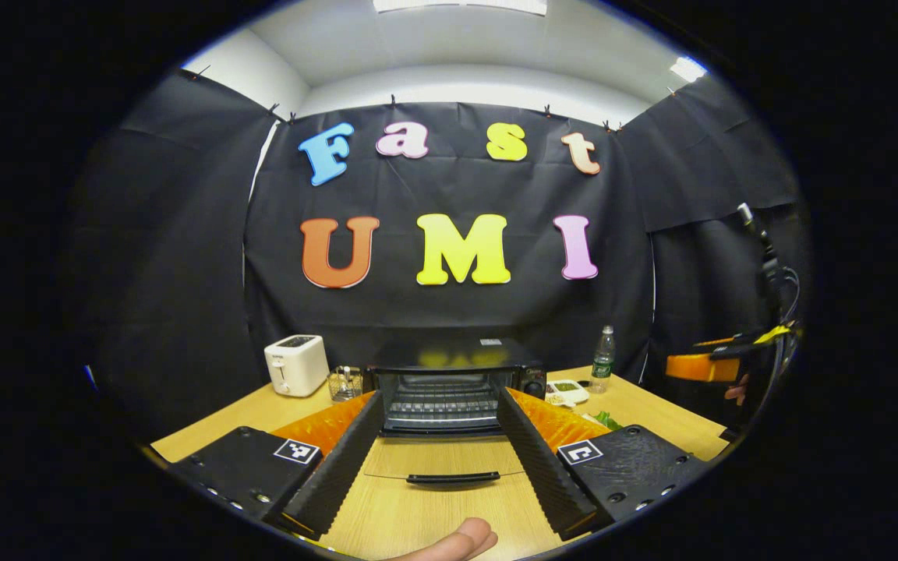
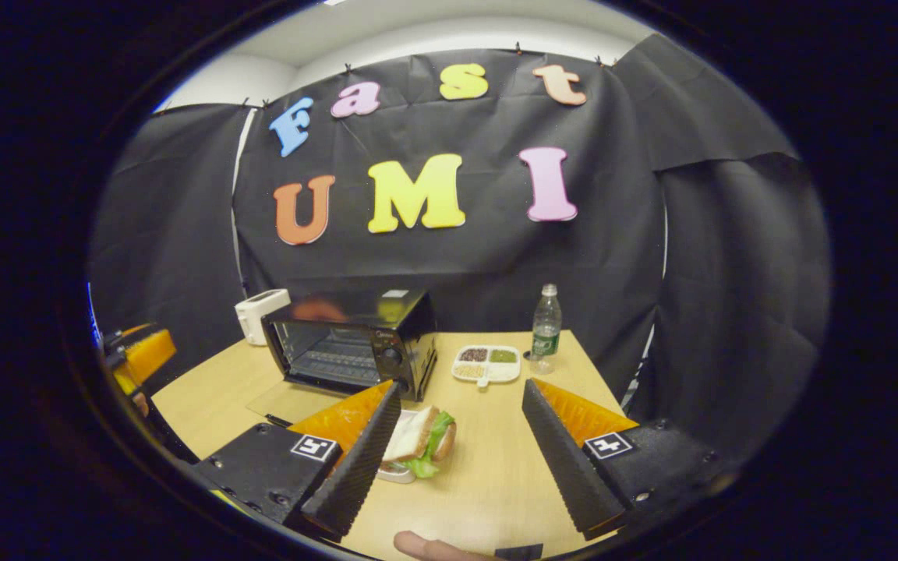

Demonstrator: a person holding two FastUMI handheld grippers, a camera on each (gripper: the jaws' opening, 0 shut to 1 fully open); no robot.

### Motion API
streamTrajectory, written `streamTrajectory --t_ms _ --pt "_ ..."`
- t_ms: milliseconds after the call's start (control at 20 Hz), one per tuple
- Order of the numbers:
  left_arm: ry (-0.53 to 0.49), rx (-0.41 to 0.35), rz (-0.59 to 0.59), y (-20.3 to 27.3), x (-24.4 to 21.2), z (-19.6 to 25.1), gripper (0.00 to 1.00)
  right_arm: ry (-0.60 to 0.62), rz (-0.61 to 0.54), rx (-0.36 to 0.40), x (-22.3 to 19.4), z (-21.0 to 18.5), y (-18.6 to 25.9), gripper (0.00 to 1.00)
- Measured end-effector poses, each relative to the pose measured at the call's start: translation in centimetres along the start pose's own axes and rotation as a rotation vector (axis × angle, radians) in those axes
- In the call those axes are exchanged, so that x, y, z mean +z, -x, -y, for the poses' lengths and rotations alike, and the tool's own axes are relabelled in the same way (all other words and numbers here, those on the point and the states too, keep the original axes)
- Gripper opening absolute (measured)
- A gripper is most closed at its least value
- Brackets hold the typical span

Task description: Open the electric oven with the left hand, put the food in, and close the electric oven.

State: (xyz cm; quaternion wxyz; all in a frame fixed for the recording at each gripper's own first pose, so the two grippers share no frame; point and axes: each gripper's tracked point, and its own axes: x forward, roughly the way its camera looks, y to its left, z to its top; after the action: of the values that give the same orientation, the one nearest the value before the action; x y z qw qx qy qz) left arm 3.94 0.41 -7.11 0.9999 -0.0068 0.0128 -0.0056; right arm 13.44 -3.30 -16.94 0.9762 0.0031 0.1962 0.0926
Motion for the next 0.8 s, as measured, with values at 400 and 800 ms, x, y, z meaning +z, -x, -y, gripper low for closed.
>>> streamTrajectory --t_ms 400,800 --pt "-0.001 0.091 0.066 2.5 4.4 -4.2 0.95 -0.126 -0.420 0.192 -7.4 -0.7 -8.8 0.99" --pt "-0.014 0.119 0.045 0.3 4.6 -3.4 0.95 -0.412 -0.726 0.415 -11.1 -1.8 -13.9 0.92"
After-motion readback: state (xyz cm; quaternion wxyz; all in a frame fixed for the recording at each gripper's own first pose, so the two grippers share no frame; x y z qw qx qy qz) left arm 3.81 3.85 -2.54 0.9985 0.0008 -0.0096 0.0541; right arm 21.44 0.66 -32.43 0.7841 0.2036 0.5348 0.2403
